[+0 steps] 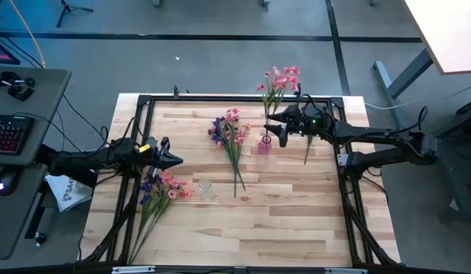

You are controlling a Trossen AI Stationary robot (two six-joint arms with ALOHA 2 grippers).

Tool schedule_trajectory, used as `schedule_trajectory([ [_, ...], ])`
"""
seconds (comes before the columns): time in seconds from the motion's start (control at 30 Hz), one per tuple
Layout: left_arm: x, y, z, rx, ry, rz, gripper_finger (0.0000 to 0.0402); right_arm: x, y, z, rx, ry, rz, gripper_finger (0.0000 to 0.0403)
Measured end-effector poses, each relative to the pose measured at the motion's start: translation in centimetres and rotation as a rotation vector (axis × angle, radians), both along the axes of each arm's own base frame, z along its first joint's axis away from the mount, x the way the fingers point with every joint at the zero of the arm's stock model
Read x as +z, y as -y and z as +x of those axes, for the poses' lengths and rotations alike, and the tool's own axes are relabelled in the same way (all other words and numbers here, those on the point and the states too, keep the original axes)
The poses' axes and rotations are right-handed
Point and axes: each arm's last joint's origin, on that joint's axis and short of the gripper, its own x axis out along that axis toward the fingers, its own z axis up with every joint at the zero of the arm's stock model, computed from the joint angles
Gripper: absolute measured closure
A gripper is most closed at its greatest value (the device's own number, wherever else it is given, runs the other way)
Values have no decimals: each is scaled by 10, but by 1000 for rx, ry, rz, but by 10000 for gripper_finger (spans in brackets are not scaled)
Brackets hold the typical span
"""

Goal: Sort flowers into vase by color
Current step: Put the top right pink flowers into the purple vase, then put the top pink flowers into the purple vase

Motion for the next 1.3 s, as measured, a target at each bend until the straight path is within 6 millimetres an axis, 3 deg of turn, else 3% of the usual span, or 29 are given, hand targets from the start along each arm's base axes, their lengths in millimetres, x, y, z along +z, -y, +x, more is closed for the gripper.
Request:
schedule_trajectory([
  [0.43, 0, 0, 0, 0, 1, 0, 401, 39, -17, 7, 138, -279, 16, 179],
  [0.73, 0, 0, 0, 0, 0, 0, 401, 57, -23, -3, 171, -464, 48, 179],
  [1.03, 0, 0, 0, 0, 0, 0, 401, 80, -43, -45, 225, -700, 153, 179],
  [1.3, 0, 0, 0, 0, 1, 0, 401, 94, -78, -85, 202, -526, 312, 179],
])
